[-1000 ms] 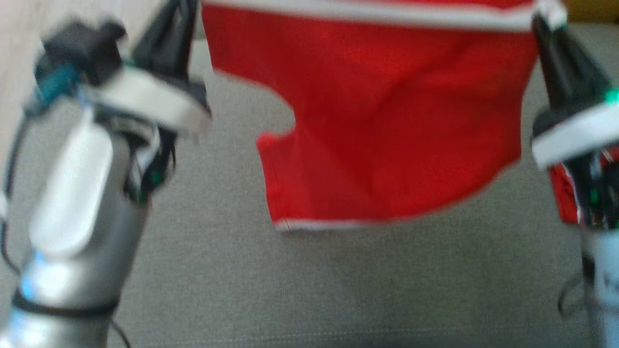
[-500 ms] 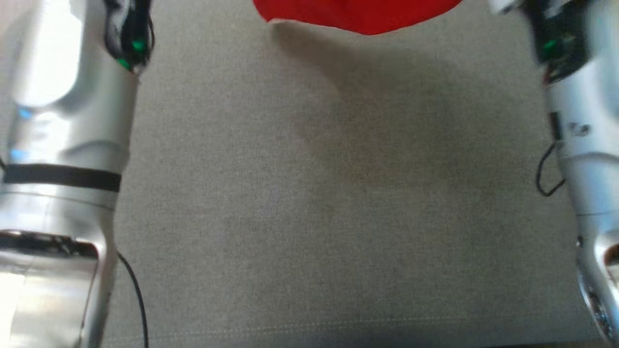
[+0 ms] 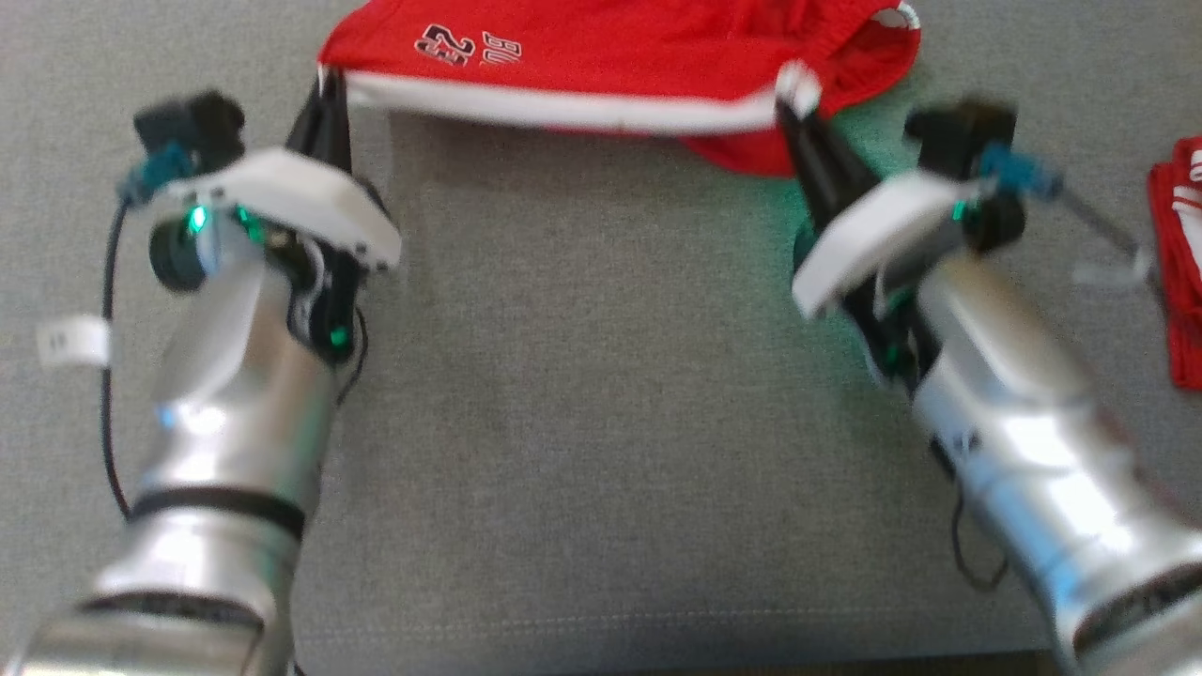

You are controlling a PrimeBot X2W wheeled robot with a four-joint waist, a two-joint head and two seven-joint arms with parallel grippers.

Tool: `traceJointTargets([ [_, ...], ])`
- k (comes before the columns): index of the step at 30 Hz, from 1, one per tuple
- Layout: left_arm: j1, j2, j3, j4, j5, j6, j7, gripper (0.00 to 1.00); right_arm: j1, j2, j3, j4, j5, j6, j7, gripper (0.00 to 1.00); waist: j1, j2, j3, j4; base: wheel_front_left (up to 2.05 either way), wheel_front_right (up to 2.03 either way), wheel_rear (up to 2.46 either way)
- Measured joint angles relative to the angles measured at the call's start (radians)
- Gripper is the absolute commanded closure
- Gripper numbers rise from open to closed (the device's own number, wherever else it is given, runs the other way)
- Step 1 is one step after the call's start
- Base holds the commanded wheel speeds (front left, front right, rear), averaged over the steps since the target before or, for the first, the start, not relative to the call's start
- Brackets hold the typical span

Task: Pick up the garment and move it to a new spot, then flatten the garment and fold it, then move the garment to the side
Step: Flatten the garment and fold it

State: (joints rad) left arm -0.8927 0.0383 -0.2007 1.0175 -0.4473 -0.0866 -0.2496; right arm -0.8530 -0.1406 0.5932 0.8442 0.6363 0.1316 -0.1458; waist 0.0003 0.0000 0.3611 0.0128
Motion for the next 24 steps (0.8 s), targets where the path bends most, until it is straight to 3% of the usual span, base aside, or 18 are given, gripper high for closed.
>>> traceJointTargets([
  [6, 0.215, 0.010, 0.034, -0.153, 0.037, -0.011, 0.000, 1.00, 0.186, -0.057, 0.053, -0.133, 0.053, 0.000, -0.046, 1.00, -0.0003, 0.0000, -0.025, -0.003, 0.00, 0.00, 0.00],
  [12, 0.487, 0.027, 0.072, -0.338, 0.068, -0.001, 0.000, 1.00, 0.404, -0.116, 0.017, -0.323, 0.064, 0.000, -0.054, 1.00, -0.0003, 0.0001, -0.084, -0.005, 0.00, 0.00, 0.00],
  [16, 0.654, 0.027, 0.073, -0.445, 0.069, 0.011, 0.002, 1.00, 0.579, -0.128, -0.060, -0.443, 0.037, 0.000, 0.002, 1.00, -0.0003, 0.0001, -0.136, -0.002, 0.00, 0.00, 0.00],
  [24, 0.919, 0.053, 0.072, -0.743, 0.073, 0.093, 0.123, 1.00, 0.889, -0.094, -0.218, -0.715, -0.061, 0.000, 0.196, 1.00, -0.0003, 0.0001, -0.229, 0.003, 0.00, 0.00, 0.00],
])
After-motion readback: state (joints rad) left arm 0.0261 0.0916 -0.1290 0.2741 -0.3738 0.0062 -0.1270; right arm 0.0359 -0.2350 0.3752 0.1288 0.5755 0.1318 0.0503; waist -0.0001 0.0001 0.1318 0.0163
